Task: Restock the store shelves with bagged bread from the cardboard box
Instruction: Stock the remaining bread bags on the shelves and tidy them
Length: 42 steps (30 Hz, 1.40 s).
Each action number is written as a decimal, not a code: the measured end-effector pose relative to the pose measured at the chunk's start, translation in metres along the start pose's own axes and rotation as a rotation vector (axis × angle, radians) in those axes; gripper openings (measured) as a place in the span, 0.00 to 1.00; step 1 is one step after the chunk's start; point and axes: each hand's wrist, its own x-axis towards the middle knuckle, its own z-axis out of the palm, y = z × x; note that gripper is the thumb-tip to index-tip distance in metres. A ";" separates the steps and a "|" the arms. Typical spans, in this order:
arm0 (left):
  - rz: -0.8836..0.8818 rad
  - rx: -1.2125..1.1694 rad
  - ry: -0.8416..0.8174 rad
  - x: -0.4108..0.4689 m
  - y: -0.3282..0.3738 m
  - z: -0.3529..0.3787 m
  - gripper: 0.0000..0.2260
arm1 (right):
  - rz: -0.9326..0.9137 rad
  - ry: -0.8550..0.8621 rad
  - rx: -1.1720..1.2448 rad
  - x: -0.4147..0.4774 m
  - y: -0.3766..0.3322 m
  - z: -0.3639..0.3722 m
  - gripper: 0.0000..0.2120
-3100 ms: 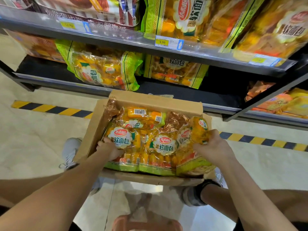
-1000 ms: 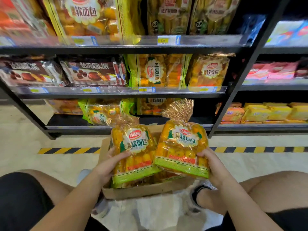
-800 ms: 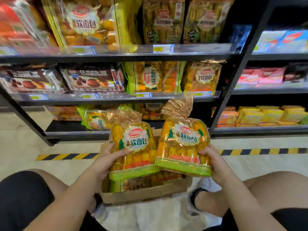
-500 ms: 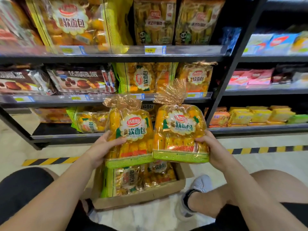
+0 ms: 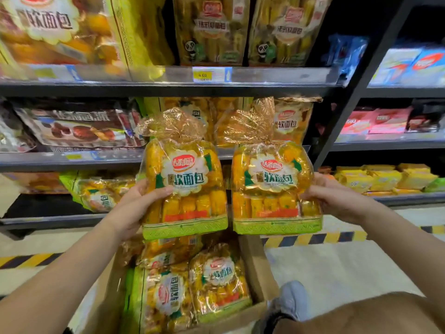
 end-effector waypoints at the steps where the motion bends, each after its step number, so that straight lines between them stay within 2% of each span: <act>1: 0.004 -0.011 -0.009 0.006 0.000 0.003 0.52 | -0.010 -0.013 -0.012 0.006 -0.001 -0.005 0.25; 3: -0.007 -0.031 -0.002 0.022 -0.002 0.010 0.51 | -0.038 -0.025 -0.018 0.014 0.000 -0.011 0.23; 8: -0.028 -0.027 0.020 0.059 -0.019 0.017 0.57 | -0.098 -0.002 0.039 0.048 0.024 -0.020 0.25; 11: -0.051 -0.011 0.028 0.077 -0.028 0.018 0.54 | -0.124 0.047 0.112 0.071 0.049 -0.024 0.29; 14: -0.065 0.037 0.032 0.093 -0.035 0.022 0.59 | -0.151 0.098 0.160 0.095 0.071 -0.027 0.32; 18: -0.060 0.057 0.041 0.105 -0.047 0.035 0.51 | -0.199 0.155 0.185 0.130 0.091 -0.034 0.32; 21: -0.045 0.051 0.069 0.114 -0.058 0.042 0.51 | -0.232 0.170 0.179 0.155 0.106 -0.042 0.35; 24: -0.002 0.054 0.112 0.127 -0.073 0.049 0.48 | -0.270 0.191 0.177 0.174 0.121 -0.050 0.34; 25: -0.004 0.072 0.123 0.130 -0.076 0.052 0.41 | -0.278 0.191 0.159 0.179 0.125 -0.052 0.34; 27: 0.011 0.046 0.132 0.136 -0.085 0.052 0.16 | -0.292 0.201 0.112 0.189 0.135 -0.054 0.33; 28: 0.026 0.049 0.143 0.139 -0.090 0.051 0.15 | -0.295 0.221 0.089 0.195 0.140 -0.057 0.34; 31: 0.035 0.070 0.159 0.144 -0.101 0.047 0.19 | -0.267 0.306 0.046 0.207 0.144 -0.054 0.38; 36: 0.050 0.073 0.174 0.147 -0.124 0.042 0.19 | -0.163 0.452 -0.198 0.224 0.152 -0.032 0.22; 38: 0.053 0.047 0.164 0.146 -0.128 0.045 0.20 | -0.195 0.425 -0.215 0.232 0.160 -0.027 0.21; 42: 0.063 0.016 0.154 0.147 -0.135 0.043 0.21 | -0.110 0.390 -0.138 0.250 0.183 -0.029 0.26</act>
